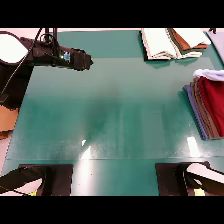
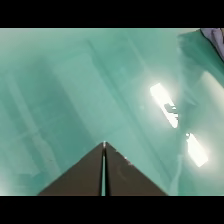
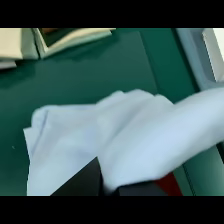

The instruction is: Fold the shirts.

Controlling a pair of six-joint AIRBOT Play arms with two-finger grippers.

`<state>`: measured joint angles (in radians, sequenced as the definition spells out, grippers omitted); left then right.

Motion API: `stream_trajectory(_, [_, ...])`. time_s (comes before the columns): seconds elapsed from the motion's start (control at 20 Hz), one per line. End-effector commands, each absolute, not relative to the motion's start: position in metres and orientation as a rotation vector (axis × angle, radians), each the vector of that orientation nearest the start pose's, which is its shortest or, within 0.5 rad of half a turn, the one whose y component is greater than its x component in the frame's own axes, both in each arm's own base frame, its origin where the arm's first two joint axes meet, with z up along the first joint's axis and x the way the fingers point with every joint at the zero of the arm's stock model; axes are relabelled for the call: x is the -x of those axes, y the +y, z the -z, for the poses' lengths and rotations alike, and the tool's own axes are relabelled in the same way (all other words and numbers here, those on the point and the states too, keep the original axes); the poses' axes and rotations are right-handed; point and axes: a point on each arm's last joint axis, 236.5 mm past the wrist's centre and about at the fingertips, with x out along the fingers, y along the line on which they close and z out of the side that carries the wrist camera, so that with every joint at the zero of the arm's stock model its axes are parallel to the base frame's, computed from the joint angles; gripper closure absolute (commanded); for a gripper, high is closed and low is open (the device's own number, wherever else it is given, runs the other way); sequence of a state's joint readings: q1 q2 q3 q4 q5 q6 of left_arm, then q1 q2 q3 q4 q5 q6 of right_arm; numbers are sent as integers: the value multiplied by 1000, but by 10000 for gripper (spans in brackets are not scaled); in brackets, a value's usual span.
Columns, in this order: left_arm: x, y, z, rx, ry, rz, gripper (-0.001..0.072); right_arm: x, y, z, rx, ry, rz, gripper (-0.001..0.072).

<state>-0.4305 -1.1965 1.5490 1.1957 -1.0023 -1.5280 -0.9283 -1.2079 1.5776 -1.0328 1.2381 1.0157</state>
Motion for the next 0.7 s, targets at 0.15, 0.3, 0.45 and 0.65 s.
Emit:
stream_trajectory(0.15, [-386,-258,-239,97,686,672,679,-228,-257,-123,-289,958,447,689])
stream_trajectory(0.3, [-385,-257,-238,95,691,673,678,-200,-247,-98,-357,987,486,469])
stream_trajectory(0.45, [-385,-258,-238,94,691,673,678,-180,-250,-93,-415,976,553,195])
stream_trajectory(0.65, [-385,-258,-238,95,690,673,678,-189,-266,-150,-382,823,608,195])
